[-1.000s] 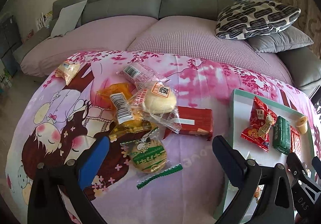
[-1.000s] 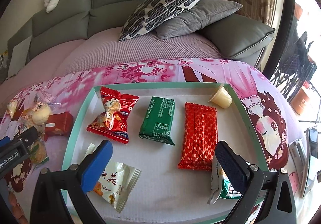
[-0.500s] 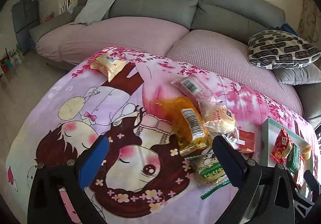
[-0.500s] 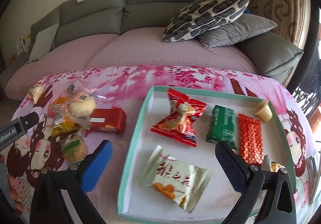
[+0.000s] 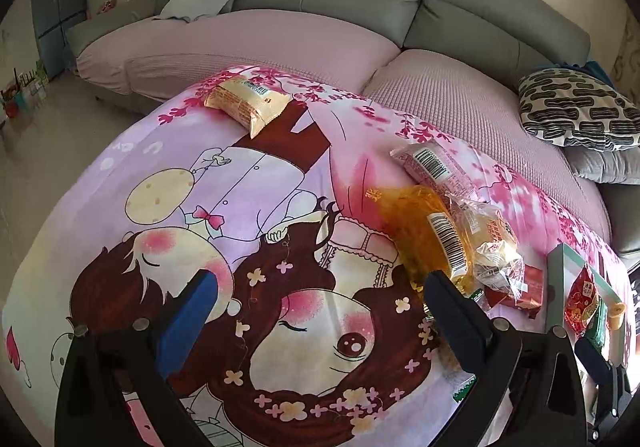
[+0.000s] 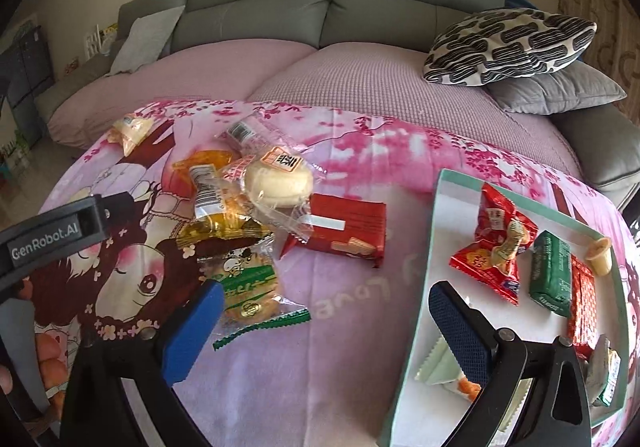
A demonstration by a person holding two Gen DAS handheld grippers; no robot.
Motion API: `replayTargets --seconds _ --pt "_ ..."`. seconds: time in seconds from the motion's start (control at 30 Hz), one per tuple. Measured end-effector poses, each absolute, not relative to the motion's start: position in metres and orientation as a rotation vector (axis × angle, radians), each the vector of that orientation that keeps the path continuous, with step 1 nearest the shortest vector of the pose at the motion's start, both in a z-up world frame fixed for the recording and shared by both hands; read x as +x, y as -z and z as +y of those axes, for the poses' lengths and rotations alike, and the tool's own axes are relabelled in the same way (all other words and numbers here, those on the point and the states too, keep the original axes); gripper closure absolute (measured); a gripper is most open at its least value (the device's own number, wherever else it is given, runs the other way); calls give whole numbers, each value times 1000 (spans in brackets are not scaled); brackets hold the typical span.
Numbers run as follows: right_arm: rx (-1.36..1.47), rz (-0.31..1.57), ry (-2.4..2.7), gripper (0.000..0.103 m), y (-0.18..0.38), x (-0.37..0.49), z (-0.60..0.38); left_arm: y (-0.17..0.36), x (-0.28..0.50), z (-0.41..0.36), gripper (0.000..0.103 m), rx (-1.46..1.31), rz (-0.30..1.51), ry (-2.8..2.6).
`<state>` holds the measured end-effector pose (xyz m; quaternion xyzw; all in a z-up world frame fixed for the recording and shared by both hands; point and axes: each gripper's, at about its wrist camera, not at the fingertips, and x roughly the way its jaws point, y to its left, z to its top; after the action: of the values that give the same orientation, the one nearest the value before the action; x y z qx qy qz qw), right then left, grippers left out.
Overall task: Organize snacks
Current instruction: 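Grasp the orange barcode bread pack with the left gripper while the right grasps the round green cow-print bread pack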
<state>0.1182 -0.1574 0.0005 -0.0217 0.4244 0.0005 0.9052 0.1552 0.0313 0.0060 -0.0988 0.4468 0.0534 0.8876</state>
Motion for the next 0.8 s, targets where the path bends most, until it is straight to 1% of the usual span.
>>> replayTargets --seconds 0.23,0.4,0.63,0.7,0.77,0.8 --pt "-81 924 -46 0 21 128 -138 12 163 36 1 -189 1011 -116" --pt "-109 958 -59 3 36 135 -130 31 168 39 1 -170 1085 -136" --pt "-110 959 -67 7 47 140 -124 45 171 36 1 -147 1137 -140" --pt "-107 953 -70 9 47 141 -123 44 171 36 1 -144 1133 -141" --pt "-96 947 -75 17 46 142 -124 41 172 37 1 -159 1121 -138" --pt "-88 945 -77 19 45 142 -125 39 172 38 1 -168 1114 -140"
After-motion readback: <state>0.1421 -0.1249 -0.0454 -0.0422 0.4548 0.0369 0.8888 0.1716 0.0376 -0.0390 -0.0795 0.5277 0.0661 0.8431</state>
